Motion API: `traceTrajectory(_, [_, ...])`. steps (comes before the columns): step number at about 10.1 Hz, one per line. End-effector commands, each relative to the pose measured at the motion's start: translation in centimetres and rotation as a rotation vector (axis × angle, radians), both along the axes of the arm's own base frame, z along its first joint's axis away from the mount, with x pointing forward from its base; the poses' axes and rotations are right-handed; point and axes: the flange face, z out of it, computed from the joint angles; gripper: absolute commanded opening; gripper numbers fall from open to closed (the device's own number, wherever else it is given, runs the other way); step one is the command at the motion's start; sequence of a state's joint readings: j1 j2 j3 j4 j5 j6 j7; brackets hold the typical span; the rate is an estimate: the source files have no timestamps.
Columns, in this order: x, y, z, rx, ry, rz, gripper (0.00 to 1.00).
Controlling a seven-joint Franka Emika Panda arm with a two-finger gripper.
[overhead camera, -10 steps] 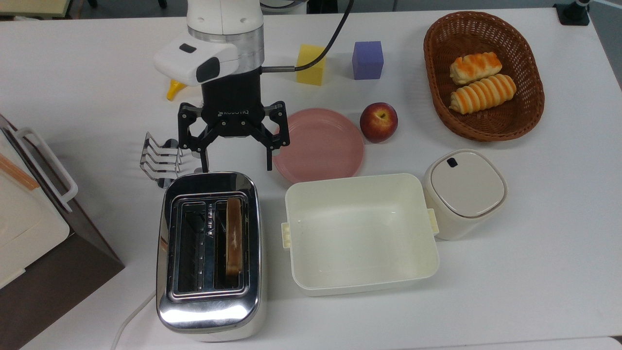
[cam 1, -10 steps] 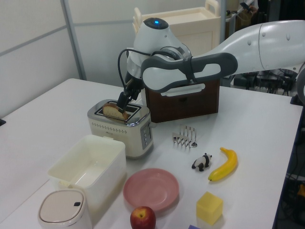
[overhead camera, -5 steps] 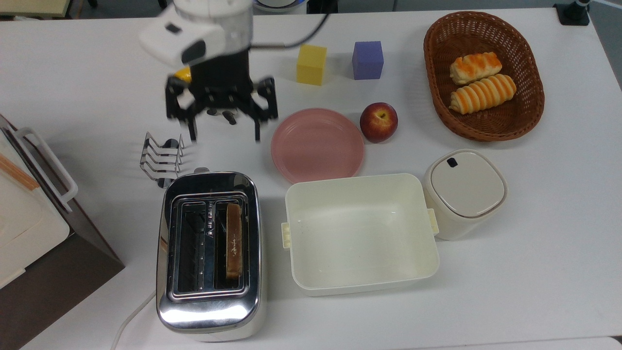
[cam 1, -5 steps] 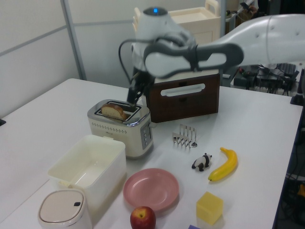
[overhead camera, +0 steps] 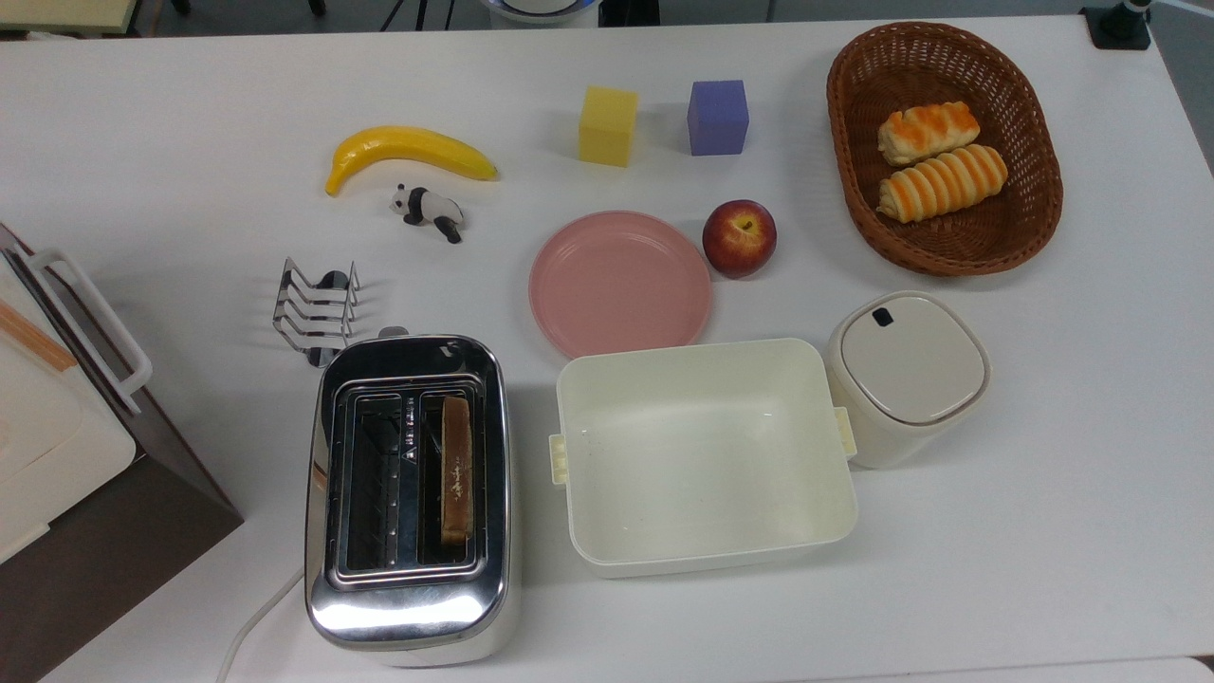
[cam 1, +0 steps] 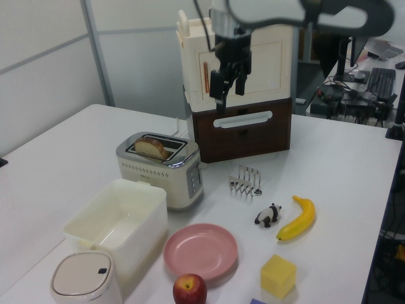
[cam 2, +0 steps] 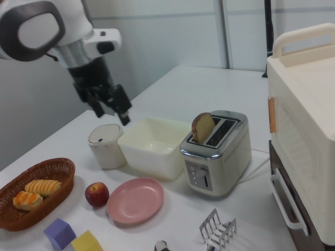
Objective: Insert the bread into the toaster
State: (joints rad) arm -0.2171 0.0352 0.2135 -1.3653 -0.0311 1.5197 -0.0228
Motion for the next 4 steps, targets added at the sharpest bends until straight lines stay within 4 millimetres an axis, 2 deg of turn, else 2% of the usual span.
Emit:
traceTrajectory(1, [-1.0, 2.7, -0.6, 0.091, 0.026, -0.054, 1.00])
traceTrajectory(2, [-0.8, 2.2, -0.9, 0.093, 0.027, -0.062, 1.00])
traceTrajectory(3, [-0.8, 0.8, -0.9, 0.099, 0.024, -0.089, 1.00])
traceTrajectory(4, [-0.9, 0.6, -0.8, 0.099, 0.023, -0.086, 1.00])
